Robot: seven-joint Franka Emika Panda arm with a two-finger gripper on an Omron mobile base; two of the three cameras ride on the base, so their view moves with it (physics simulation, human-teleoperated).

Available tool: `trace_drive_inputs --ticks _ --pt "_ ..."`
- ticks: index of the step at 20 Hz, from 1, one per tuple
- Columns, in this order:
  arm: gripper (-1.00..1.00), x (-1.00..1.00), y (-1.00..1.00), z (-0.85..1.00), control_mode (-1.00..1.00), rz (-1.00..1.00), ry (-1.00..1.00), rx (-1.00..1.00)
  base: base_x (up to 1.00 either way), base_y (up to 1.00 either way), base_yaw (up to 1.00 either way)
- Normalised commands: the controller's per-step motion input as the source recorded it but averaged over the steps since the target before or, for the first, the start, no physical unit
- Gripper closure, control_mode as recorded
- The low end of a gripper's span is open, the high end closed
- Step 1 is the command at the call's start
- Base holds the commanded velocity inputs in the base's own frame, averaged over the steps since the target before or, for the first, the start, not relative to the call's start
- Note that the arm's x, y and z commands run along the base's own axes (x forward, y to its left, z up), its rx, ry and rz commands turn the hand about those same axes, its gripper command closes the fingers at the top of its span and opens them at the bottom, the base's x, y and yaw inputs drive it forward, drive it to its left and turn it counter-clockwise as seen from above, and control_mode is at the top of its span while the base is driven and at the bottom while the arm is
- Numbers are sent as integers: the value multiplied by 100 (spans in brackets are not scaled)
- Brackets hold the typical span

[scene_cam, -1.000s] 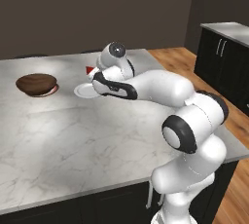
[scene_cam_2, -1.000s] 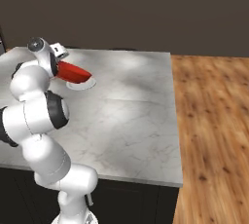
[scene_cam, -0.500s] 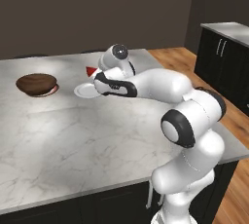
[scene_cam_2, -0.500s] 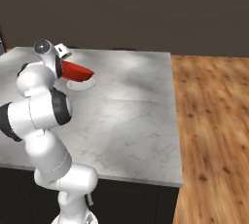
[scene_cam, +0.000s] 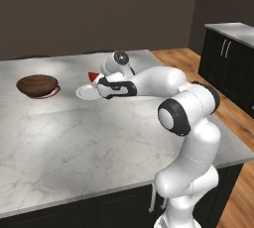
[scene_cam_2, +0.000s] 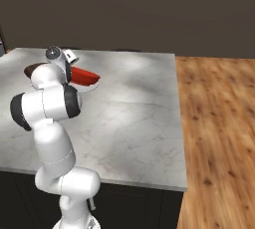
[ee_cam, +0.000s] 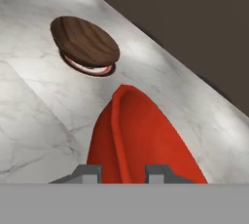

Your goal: Move the bowls from the cabinet to the plates on the dining table.

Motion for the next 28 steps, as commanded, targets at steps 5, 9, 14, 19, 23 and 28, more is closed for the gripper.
trace_drive_inputs --ticks 5,9,14,19,23,28 --pt "100 27 26 -9 -100 0 -1 -4 0 0 0" --pt "100 33 32 -4 -100 0 -1 -5 0 0 0" --pt "100 36 22 -10 -100 0 0 -3 0 0 0" --pt "100 47 20 -27 -100 0 0 0 0 0 0" --pt "100 43 26 -32 -100 0 0 0 0 0 0" --pt "100 37 12 -23 -100 0 0 0 0 0 0"
